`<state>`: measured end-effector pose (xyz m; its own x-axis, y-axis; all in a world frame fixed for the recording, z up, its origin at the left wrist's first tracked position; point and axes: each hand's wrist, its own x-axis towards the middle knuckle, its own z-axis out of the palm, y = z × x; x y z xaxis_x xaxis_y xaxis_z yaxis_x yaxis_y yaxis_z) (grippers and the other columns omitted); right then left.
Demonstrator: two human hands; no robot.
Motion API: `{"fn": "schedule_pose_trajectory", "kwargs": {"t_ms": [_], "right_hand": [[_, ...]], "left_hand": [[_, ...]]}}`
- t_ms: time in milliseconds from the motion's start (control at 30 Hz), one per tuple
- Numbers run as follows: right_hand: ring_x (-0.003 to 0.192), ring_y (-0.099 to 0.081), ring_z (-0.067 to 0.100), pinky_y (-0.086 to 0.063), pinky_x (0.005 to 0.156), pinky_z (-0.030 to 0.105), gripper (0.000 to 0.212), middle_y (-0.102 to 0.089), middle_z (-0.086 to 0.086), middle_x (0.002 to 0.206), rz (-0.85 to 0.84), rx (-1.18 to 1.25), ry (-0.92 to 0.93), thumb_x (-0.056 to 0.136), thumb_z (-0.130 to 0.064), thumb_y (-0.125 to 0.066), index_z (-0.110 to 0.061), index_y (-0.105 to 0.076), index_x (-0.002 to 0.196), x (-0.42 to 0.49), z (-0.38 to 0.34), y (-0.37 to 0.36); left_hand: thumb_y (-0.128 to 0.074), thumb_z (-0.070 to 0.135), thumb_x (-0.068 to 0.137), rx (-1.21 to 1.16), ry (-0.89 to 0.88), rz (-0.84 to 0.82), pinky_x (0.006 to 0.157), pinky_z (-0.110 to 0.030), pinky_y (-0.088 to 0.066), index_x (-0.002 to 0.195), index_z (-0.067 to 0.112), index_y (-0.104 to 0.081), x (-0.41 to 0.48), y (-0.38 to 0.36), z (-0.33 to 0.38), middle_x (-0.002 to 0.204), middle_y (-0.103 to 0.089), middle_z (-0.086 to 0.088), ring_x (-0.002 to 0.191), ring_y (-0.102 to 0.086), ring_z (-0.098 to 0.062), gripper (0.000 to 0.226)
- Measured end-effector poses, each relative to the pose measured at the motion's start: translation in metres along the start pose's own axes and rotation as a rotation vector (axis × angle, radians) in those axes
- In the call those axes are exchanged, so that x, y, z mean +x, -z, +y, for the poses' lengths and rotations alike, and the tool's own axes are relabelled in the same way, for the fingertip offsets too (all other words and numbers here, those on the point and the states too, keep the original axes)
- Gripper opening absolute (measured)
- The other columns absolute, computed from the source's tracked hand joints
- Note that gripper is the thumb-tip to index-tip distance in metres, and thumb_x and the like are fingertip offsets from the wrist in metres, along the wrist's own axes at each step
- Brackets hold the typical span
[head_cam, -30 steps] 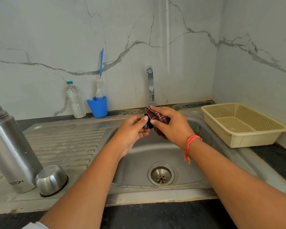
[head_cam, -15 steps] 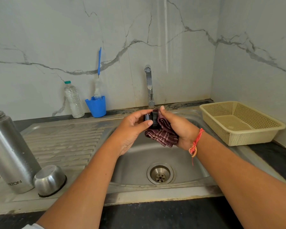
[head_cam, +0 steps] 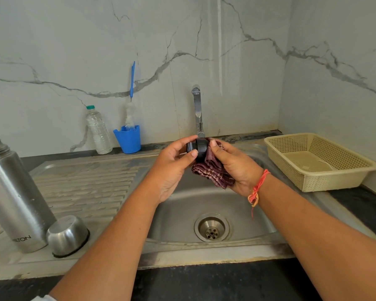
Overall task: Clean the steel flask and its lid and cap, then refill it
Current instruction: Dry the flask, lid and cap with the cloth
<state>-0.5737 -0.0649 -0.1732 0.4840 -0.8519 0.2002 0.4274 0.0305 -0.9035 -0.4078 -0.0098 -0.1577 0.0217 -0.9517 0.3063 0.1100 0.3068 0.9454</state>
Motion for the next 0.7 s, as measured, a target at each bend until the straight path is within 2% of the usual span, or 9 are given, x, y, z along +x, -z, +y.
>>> {"fn": "schedule_pose_trajectory", "kwargs": {"t_ms": [67, 167, 300, 400, 500, 567, 700], "right_hand": [[0.119, -0.063, 0.042, -0.048, 0.103, 0.06, 0.048, -0.065, 0.025, 0.127, 0.031, -0.021, 0.033, 0.092, -0.031, -0.064, -0.008, -0.06, 0.134, 0.0006, 0.0006, -0.0003], [0.115, -0.065, 0.04, -0.048, 0.102, 0.062, 0.048, -0.068, 0.023, 0.123, 0.048, -0.061, 0.076, 0.088, -0.03, -0.07, -0.012, -0.062, 0.132, -0.0002, 0.0006, -0.0016], [0.114, -0.068, 0.033, -0.053, 0.098, 0.055, 0.042, -0.07, 0.016, 0.122, 0.04, -0.123, 0.16, 0.094, -0.014, -0.068, -0.014, -0.061, 0.135, -0.0016, -0.0014, -0.0044], [0.115, -0.068, 0.028, -0.054, 0.099, 0.05, 0.045, -0.071, 0.011, 0.123, 0.046, -0.205, 0.226, 0.092, -0.01, -0.069, -0.015, -0.06, 0.136, -0.002, -0.0023, -0.0061], [0.115, -0.068, 0.021, -0.055, 0.099, 0.04, 0.049, -0.071, 0.005, 0.123, 0.049, -0.34, 0.281, 0.09, -0.009, -0.073, -0.017, -0.061, 0.136, -0.0028, -0.0027, -0.007], [0.114, -0.067, 0.016, -0.055, 0.099, 0.035, 0.052, -0.07, 0.002, 0.123, 0.037, -0.41, 0.309, 0.087, -0.008, -0.076, -0.017, -0.061, 0.136, -0.0034, -0.0029, -0.0079], [0.115, -0.066, 0.013, -0.054, 0.102, 0.036, 0.06, -0.068, 0.0, 0.126, 0.027, -0.508, 0.332, 0.082, -0.006, -0.081, -0.017, -0.06, 0.137, -0.0038, -0.0036, -0.0094]], "left_hand": [[-0.056, -0.006, 0.1, -0.051, 0.0, -0.008, 0.1, -0.029, -0.056, 0.135, 0.011, -0.063, 0.0004, -0.0002, 0.0, 0.122, -0.072, -0.008, 0.113, -0.07, -0.016, 0.039], [-0.056, 0.002, 0.101, -0.16, 0.027, 0.019, 0.1, -0.03, -0.056, 0.136, 0.002, -0.06, 0.0022, -0.001, -0.0009, 0.122, -0.072, -0.012, 0.112, -0.07, -0.019, 0.035], [-0.057, 0.014, 0.103, -0.284, 0.072, 0.048, 0.09, -0.026, -0.058, 0.128, 0.001, -0.063, 0.003, -0.0005, 0.0023, 0.108, -0.074, -0.01, 0.094, -0.071, -0.014, 0.029], [-0.06, 0.021, 0.102, -0.271, 0.1, 0.069, 0.083, -0.025, -0.057, 0.121, 0.004, -0.066, 0.0028, 0.0011, 0.003, 0.099, -0.075, -0.007, 0.087, -0.069, -0.011, 0.026], [-0.066, 0.034, 0.097, -0.207, 0.163, 0.131, 0.08, -0.027, -0.054, 0.112, 0.008, -0.07, 0.0035, 0.0017, 0.0015, 0.091, -0.072, -0.006, 0.084, -0.064, -0.013, 0.03], [-0.067, 0.043, 0.095, -0.158, 0.209, 0.156, 0.076, -0.027, -0.051, 0.11, 0.011, -0.073, 0.0041, 0.0009, 0.0004, 0.091, -0.07, -0.007, 0.081, -0.059, -0.013, 0.035], [-0.063, 0.048, 0.098, -0.162, 0.3, 0.219, 0.062, -0.021, -0.05, 0.118, 0.012, -0.071, 0.004, -0.0027, -0.0007, 0.096, -0.067, -0.007, 0.075, -0.055, -0.01, 0.042]]}}
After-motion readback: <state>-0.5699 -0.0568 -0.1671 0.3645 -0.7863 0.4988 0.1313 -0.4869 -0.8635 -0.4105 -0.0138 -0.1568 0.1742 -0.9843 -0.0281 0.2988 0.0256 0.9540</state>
